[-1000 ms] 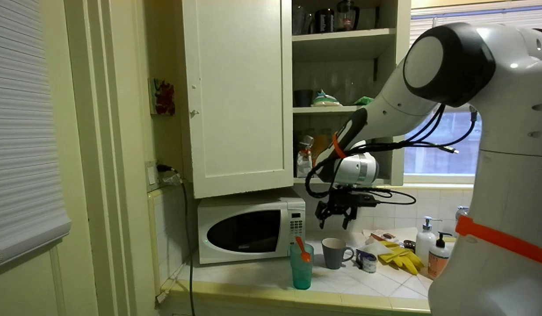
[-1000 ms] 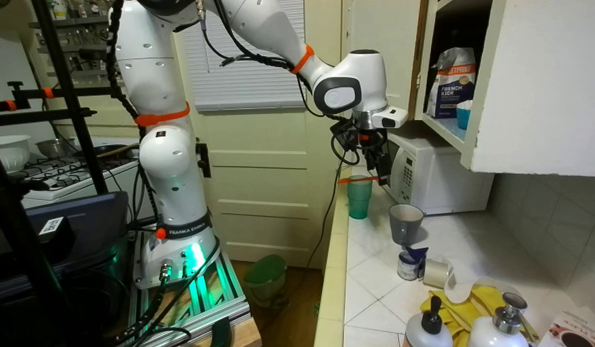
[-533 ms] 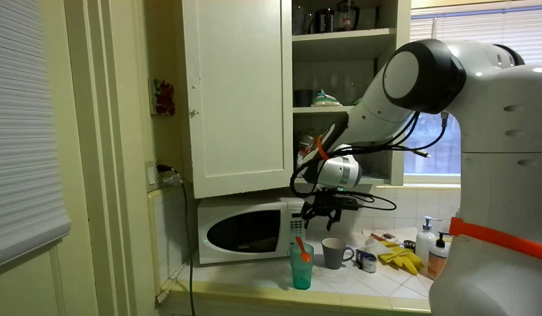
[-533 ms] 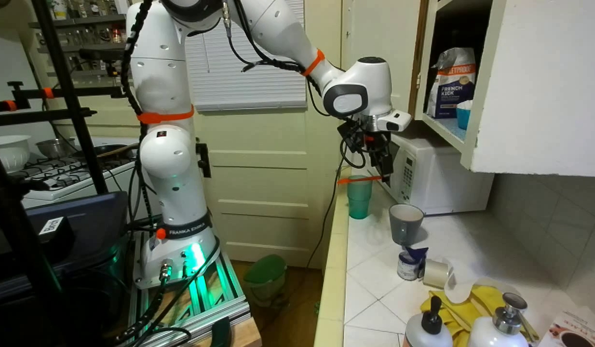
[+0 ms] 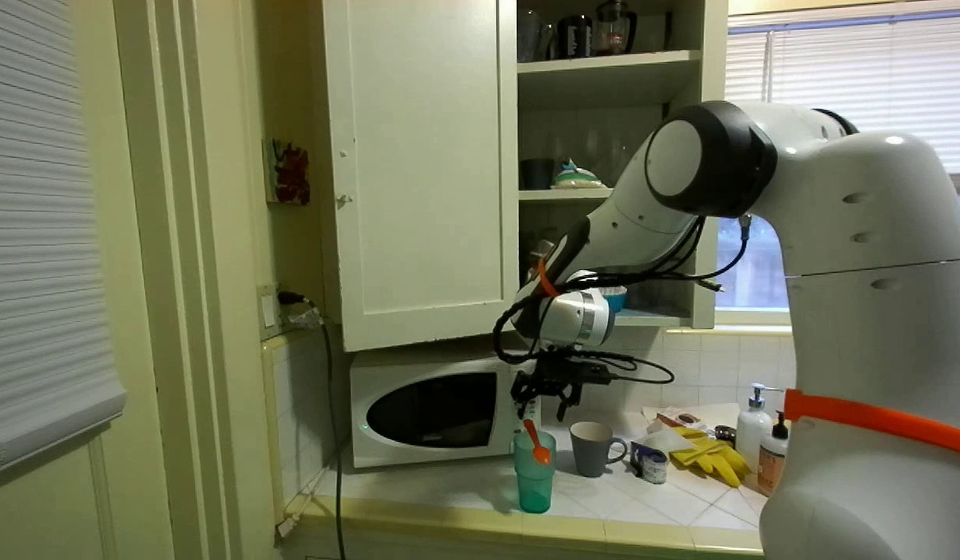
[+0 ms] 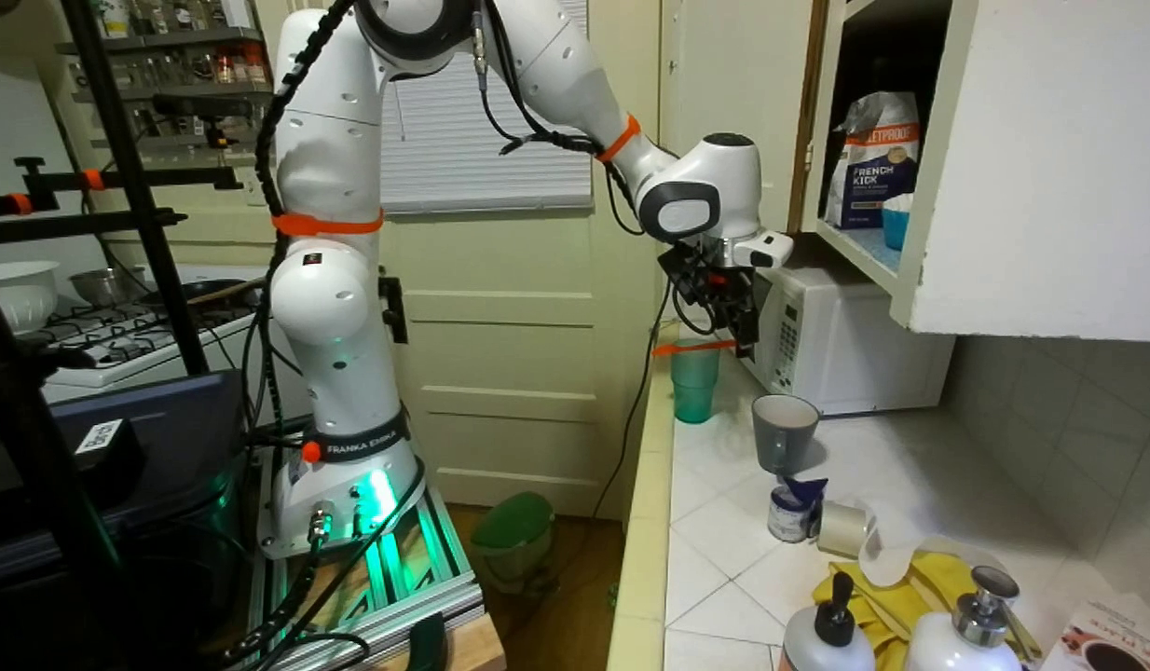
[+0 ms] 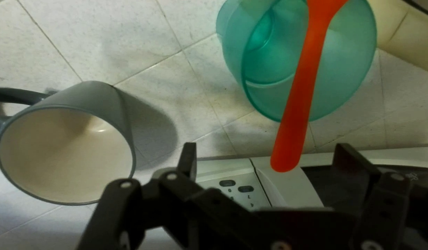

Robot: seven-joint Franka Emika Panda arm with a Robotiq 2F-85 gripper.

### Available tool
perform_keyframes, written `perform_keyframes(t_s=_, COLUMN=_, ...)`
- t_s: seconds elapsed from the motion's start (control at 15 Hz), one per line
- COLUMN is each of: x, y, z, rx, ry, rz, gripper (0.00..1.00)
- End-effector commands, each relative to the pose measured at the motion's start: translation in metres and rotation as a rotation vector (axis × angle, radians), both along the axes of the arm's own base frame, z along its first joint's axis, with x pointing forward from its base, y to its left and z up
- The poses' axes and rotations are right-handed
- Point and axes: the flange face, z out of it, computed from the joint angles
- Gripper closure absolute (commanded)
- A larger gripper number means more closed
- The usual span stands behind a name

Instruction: Put the orange spoon inside the cup

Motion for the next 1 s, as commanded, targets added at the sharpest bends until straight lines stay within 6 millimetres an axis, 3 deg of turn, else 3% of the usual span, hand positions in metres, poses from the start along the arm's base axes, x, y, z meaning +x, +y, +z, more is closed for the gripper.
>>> perform_keyframes(t_s=0.0, x=0.013, y=0.007, z=-0.014, rx=0.008, ry=-0.001, rz=0.001, gripper=0.00)
perform_keyframes(t_s=0.27, x=0.019, y=0.010, z=-0.018, rx=0.000, ry=-0.004, rz=0.011, gripper=0.42)
perform_keyframes(t_s=0.73, x=0.026, y=0.008, z=-0.017, rx=-0.029, ry=-0.042, rz=0.007, gripper=0.94)
perform_keyframes(t_s=0.8, x=0.026, y=0.008, z=-0.017, rx=-0.031, ry=-0.046, rz=0.006, gripper=0.98)
perform_keyframes(t_s=0.93, x=0.027, y=0.008, z=-0.018, rx=-0.033, ry=-0.050, rz=0.005, gripper=0.94)
